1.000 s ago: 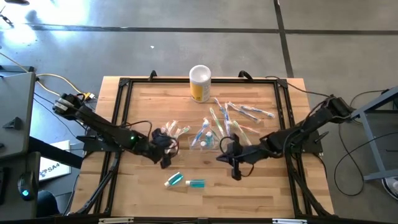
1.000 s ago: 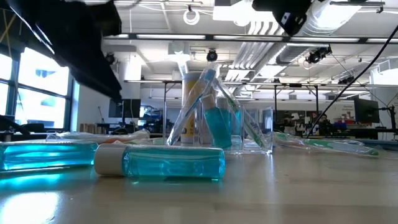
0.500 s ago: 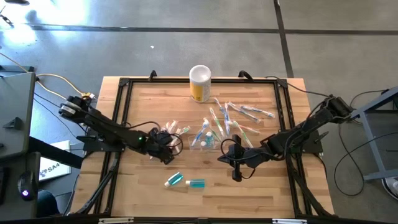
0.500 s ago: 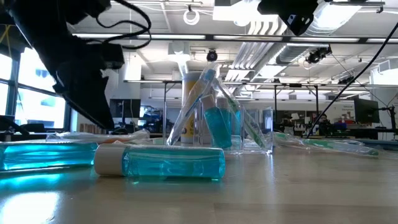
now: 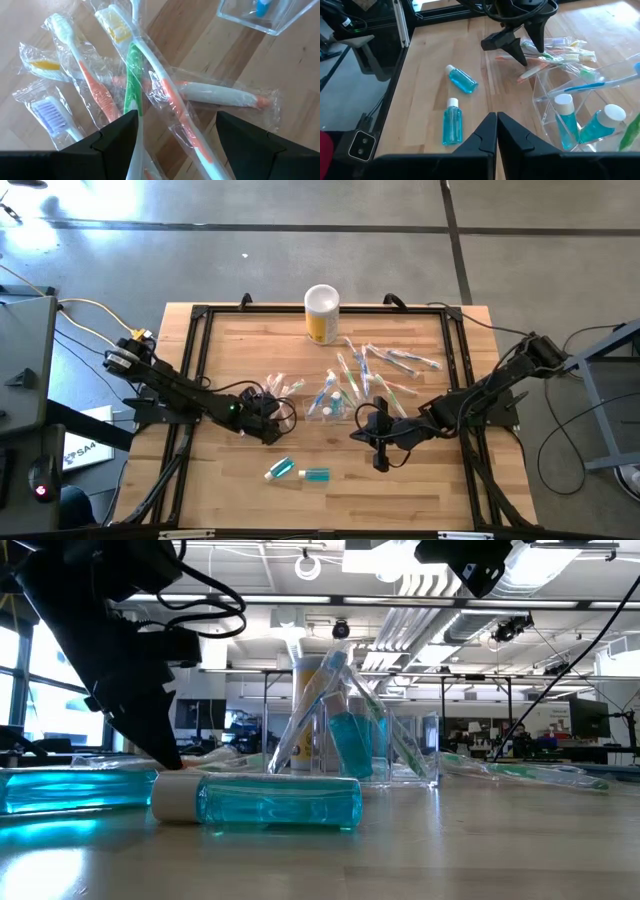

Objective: Pick & Place toothbrushing station
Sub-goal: Put the orange toothbrush in the transparent organizer

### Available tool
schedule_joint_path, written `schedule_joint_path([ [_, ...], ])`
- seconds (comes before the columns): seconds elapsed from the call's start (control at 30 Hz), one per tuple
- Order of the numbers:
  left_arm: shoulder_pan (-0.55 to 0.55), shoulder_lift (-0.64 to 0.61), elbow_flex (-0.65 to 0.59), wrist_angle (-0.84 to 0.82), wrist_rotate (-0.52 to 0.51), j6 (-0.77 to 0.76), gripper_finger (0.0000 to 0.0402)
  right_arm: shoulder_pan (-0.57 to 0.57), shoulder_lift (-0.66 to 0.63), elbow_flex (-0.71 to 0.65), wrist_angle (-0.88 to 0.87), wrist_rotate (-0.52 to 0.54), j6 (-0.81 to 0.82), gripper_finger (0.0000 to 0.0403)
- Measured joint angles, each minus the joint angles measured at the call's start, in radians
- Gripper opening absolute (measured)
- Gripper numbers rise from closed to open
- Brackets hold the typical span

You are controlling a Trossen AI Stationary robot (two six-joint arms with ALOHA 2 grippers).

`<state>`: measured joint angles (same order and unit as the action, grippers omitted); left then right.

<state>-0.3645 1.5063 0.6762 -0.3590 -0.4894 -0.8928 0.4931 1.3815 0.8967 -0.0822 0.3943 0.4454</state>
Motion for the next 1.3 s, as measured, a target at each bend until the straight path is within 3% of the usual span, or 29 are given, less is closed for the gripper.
schedule_joint_path([
  [0.2,0.000,0.002,-0.001,-0.005,0.026,-0.006,0.0205,0.000,0.000,0.000,0.000,0.000,0.003,0.0003],
  [0.53,0.000,0.004,-0.005,-0.009,0.075,0.001,0.0015,0.000,0.001,0.000,-0.012,0.010,0.005,0.0002],
  [0.8,-0.002,0.002,0.046,-0.029,0.072,0.053,0.0011,0.000,0.065,0.000,-0.030,0.060,0.022,0.0002],
  [1.03,-0.017,0.000,0.209,-0.210,0.027,0.103,0.0018,0.000,0.115,0.000,-0.054,0.129,0.024,0.0002],
  [1.3,-0.106,0.000,0.397,-0.510,-0.195,0.036,0.0010,0.011,0.116,0.000,-0.089,0.177,0.030,0.0002],
])
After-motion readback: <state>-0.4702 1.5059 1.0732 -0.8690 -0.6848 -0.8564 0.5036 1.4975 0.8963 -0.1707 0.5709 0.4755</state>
